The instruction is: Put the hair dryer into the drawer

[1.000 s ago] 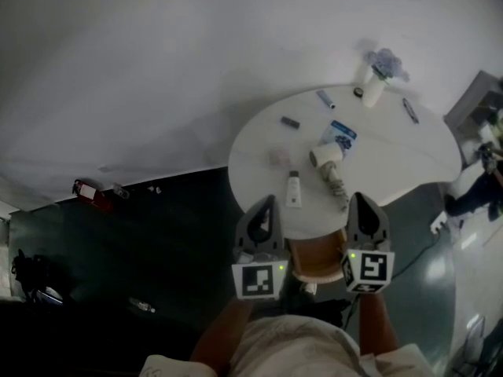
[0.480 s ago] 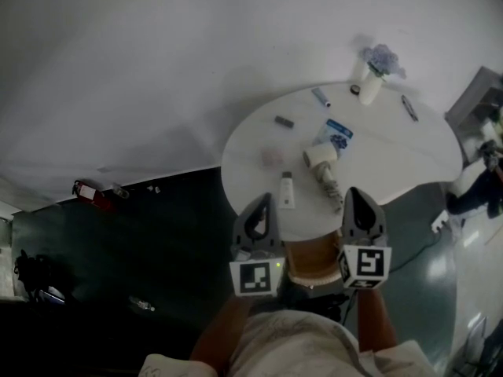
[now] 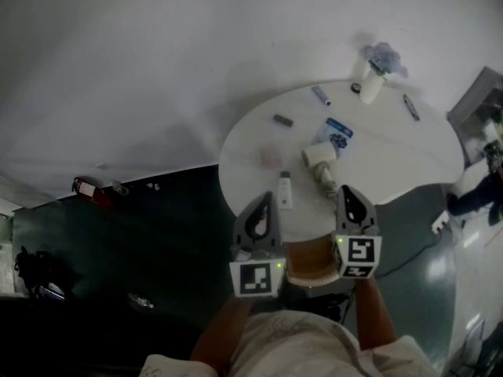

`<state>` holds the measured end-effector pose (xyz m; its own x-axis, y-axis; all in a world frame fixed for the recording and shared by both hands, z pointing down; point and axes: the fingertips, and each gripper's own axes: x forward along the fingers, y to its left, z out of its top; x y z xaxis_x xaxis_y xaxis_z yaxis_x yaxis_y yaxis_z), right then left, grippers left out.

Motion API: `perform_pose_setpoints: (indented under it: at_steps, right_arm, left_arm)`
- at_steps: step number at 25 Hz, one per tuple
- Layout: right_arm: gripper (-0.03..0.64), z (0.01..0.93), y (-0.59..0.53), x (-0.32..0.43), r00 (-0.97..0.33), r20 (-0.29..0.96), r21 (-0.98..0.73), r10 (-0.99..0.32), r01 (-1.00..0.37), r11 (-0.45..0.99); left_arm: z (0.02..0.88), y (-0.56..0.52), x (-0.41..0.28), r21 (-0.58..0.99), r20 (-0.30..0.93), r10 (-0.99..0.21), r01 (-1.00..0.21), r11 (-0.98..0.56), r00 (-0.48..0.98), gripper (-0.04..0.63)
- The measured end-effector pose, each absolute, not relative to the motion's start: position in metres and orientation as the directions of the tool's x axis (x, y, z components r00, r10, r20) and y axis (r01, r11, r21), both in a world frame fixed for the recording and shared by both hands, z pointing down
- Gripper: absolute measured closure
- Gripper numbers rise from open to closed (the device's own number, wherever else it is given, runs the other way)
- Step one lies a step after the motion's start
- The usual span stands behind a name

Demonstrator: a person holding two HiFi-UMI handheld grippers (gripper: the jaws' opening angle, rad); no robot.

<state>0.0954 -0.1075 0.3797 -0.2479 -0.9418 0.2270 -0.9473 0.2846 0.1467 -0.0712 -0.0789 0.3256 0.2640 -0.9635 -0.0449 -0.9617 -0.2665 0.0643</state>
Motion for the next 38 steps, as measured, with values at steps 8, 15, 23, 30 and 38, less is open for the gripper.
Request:
perform_pose_setpoints:
  at_steps: [8, 15, 23, 30, 38]
  right_arm:
    - [0.578, 0.434, -0.136, 0.097, -0.256, 0.358, 0.142, -0.898, -0.936, 0.323]
    - [0.454, 0.481, -0.16, 0.092, -0.287, 0.501, 0.134, -0.816, -0.906, 0.401]
    - [0.35, 0.526, -0.186, 0.089, -0.288, 0.628, 0.106, -0.723, -0.888, 0.446]
    - [0.333, 0.563, -0.21, 0.095, -0.26, 0.728, 0.077, -0.635, -0.888, 0.453]
    - [0.33, 0.593, -0.22, 0.089, -0.267, 0.789, 0.021, -0.554, -0.889, 0.458]
  left_arm:
    - [0.325, -0.078, -0.068, 0.055, -0.035, -0.964, -0.962, -0.266, 0.265, 0.6]
    - [0.33, -0.08, -0.067, 0.055, -0.014, -0.965, -0.964, -0.262, 0.262, 0.6]
    - [0.34, -0.085, -0.071, 0.061, 0.01, -0.969, -0.967, -0.246, 0.247, 0.6]
    - [0.353, -0.088, -0.077, 0.082, 0.046, -0.973, -0.972, -0.221, 0.225, 0.6]
    - [0.363, -0.089, -0.081, 0.076, 0.061, -0.974, -0.974, -0.214, 0.219, 0.6]
